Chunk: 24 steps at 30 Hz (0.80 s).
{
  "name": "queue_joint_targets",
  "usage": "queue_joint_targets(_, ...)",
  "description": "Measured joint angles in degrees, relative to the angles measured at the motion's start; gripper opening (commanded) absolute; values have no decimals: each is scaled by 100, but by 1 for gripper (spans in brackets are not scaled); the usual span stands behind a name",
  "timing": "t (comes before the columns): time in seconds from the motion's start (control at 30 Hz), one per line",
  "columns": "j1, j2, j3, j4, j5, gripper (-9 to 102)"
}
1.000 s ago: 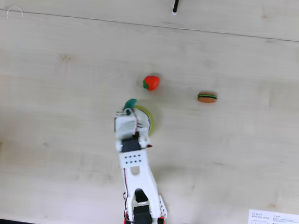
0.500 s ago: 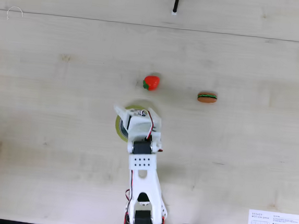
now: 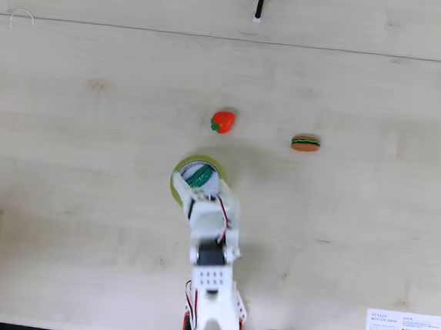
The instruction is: Grasp a cucumber and put it in the hole.
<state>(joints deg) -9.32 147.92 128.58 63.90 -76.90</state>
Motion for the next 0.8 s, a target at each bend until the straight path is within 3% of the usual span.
queue_joint_targets(0.53, 870, 1494, 1626, 0, 0, 28)
queue_joint_targets(0.8, 923, 3393, 3270, 0, 0, 28)
